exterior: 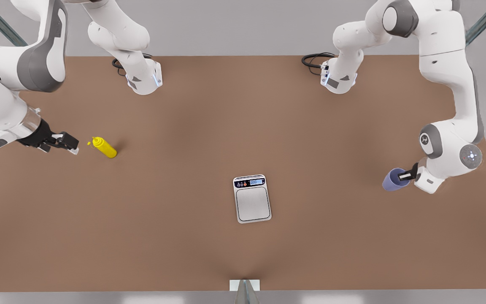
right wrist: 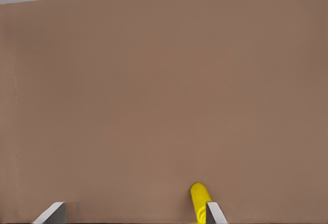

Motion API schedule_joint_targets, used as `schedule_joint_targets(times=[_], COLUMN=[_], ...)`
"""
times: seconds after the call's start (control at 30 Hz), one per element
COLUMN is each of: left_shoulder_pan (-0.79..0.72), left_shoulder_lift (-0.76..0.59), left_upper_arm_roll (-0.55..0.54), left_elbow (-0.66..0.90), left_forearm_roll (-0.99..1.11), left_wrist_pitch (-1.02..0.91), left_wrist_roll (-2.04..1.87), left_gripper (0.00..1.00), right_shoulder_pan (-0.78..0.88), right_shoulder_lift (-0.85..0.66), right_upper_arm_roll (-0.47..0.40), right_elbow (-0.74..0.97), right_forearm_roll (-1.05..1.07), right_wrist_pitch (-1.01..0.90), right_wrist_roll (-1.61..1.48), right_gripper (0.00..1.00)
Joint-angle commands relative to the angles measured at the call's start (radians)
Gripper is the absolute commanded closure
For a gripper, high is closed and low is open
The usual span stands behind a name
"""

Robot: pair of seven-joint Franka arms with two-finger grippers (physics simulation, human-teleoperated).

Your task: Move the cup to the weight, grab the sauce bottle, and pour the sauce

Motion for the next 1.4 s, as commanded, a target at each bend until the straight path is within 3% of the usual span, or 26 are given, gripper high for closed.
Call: schedule_joint_targets(times=[0.0,0.1,0.13,0.2,0.3,0.33,0.4,0.5,0.63,0.73,0.83,0.9,0.93,1.2,1.23,1.27,1.37], left_shoulder_pan=[-0.002,-0.002,-0.017,-0.144,-0.275,-0.307,-0.385,-0.522,-0.586,-0.597,-0.6,-0.6,-0.6,-0.6,-0.598,-0.598,-0.598], left_shoulder_lift=[0.004,0.065,0.083,0.134,0.197,0.224,0.266,0.361,0.438,0.461,0.474,0.482,0.482,0.494,0.494,0.496,0.496], left_upper_arm_roll=[-0.023,-0.175,-0.226,-0.226,-0.227,-0.227,-0.229,-0.226,-0.226,-0.224,-0.224,-0.224,-0.224,-0.224,-0.223,-0.22,-0.218], left_elbow=[0.013,0.14,0.174,0.263,0.329,0.364,0.402,0.528,0.597,0.596,0.596,0.596,0.596,0.596,0.596,0.596,0.596], left_forearm_roll=[-0.089,-0.079,-0.063,0.021,0.012,0.01,0.007,-0.022,-0.025,-0.025,-0.025,-0.025,-0.024,-0.025,-0.025,-0.025,-0.023], left_wrist_pitch=[-0.013,-0.116,-0.122,-0.126,-0.133,-0.132,-0.112,-0.11,-0.057,-0.018,0.011,0.017,0.019,0.06,0.06,0.068,0.069], left_wrist_roll=[-0.047,-0.199,-0.289,-0.466,-0.635,-0.694,-0.799,-0.966,-1.066,-1.081,-1.086,-1.087,-1.087,-1.089,-1.086,-1.081,-1.076], left_gripper=[0.79,0.79,0.79,0.79,0.79,0.79,0.79,0.79,0.79,0.79,0.79,0.79,0.79,0.79,0.76,0.58,0.5], right_shoulder_pan=[-0.011,-0.03,-0.042,-0.002,0.109,0.11,0.099,0.078,0.061,0.03,-0.007,-0.092,-0.143,-0.253,-0.25,-0.252,-0.252], right_shoulder_lift=[0.001,0.047,0.082,0.179,0.286,0.329,0.435,0.435,0.435,0.433,0.436,0.559,0.619,0.786,0.792,0.792,0.791], right_upper_arm_roll=[-0.015,-0.141,-0.247,-0.509,-0.749,-0.773,-0.795,-0.796,-0.798,-0.847,-0.848,-0.816,-0.758,-0.69,-0.681,-0.666,-0.664], right_elbow=[-0.001,0.001,-0.007,-0.099,-0.355,-0.425,-0.45,-0.459,-0.447,-0.41,-0.412,-0.413,-0.407,-0.312,-0.314,-0.312,-0.317], right_forearm_roll=[0.004,0.316,0.478,0.777,1.04,1.078,1.114,1.103,1.101,1.084,0.942,0.923,0.922,0.928,0.928,0.929,0.917], right_wrist_pitch=[0.0,-0.078,-0.144,-0.233,-0.345,-0.385,-0.456,-0.456,-0.456,-0.534,-0.574,-0.597,-0.6,-0.586,-0.585,-0.585,-0.589], right_wrist_roll=[0.002,0.304,0.337,0.342,0.293,0.229,0.129,0.098,0.083,0.092,-0.032,-0.12,-0.11,-0.08,-0.055,0.0,0.061], right_gripper=[0.0,0.0,0.0,0.0,0.0,0.0,0.0,0.0,0.0,0.0,0.0,0.0,0.0,0.0,0.0,0.0,0.0])
